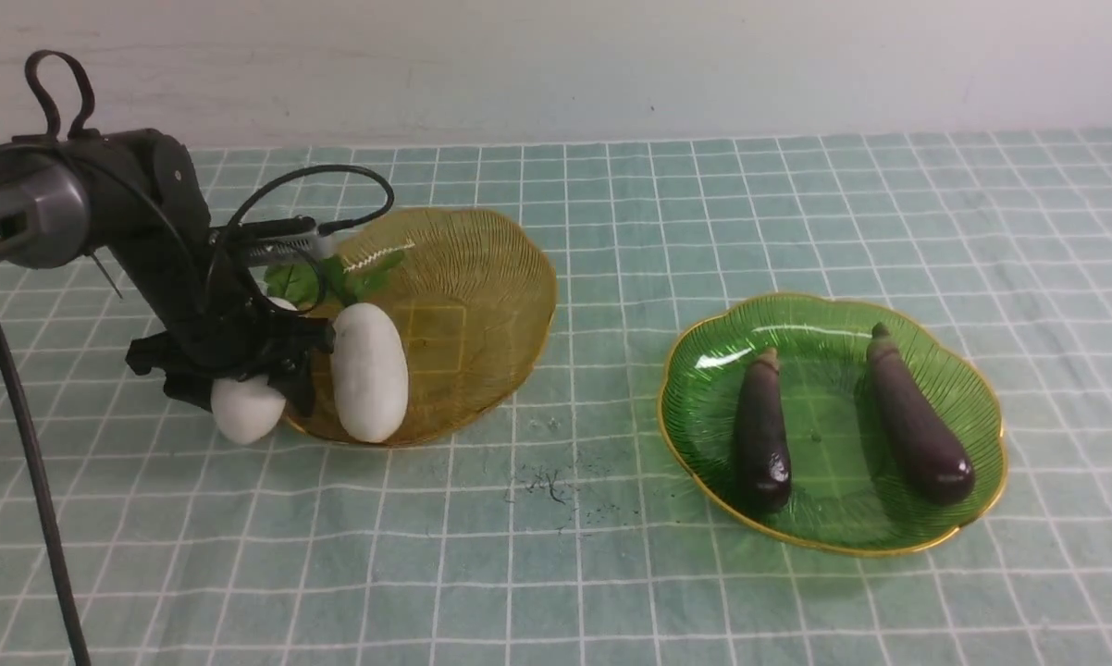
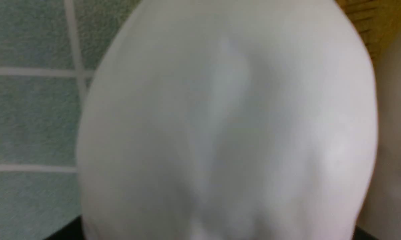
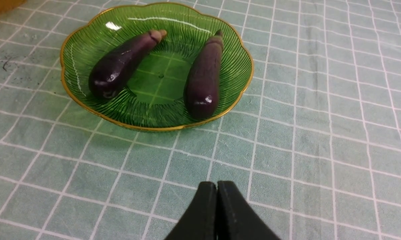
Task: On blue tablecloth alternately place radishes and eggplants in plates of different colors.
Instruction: 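Pick up the white radish and place it in the left plate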
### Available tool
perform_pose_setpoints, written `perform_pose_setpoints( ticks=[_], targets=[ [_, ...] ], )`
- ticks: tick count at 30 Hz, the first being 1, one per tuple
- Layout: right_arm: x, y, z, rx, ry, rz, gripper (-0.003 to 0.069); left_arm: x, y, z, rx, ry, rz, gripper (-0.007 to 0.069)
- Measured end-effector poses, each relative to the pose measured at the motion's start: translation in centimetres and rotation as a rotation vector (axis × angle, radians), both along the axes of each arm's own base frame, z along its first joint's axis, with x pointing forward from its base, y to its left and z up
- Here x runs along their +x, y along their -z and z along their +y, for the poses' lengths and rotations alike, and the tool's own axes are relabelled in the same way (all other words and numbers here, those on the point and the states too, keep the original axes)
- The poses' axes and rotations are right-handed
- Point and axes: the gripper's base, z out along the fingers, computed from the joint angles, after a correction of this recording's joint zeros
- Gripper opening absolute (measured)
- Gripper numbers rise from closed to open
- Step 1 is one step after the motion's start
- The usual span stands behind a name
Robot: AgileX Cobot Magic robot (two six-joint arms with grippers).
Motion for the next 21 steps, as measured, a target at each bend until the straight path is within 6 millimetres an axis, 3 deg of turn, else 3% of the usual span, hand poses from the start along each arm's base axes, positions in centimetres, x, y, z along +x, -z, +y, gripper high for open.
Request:
perform_pose_setpoints(
  ticks=[8,15,19,21],
  targets=[
    [0.0,0.0,0.0,-0.001,0.000,0.000,-0.0015,-0.2,-3.5,0.6,0.065,0.029,0.009,0.0454],
    [0.0,0.0,0.0,-0.001,0.000,0.000,-0.0015,0.2,-5.5,0.0,0.003,0.016,-0.013,0.0454],
    [0.0,0.0,0.0,-0.001,0.000,0.000,-0.0015,0.3,-7.6,-1.4,-0.135,0.006,-0.066,0.0454],
    [0.0,0.0,0.0,-0.001,0.000,0.000,-0.0015,0.3,-8.3,-3.3,-0.218,0.050,-0.085,0.0454]
  ],
)
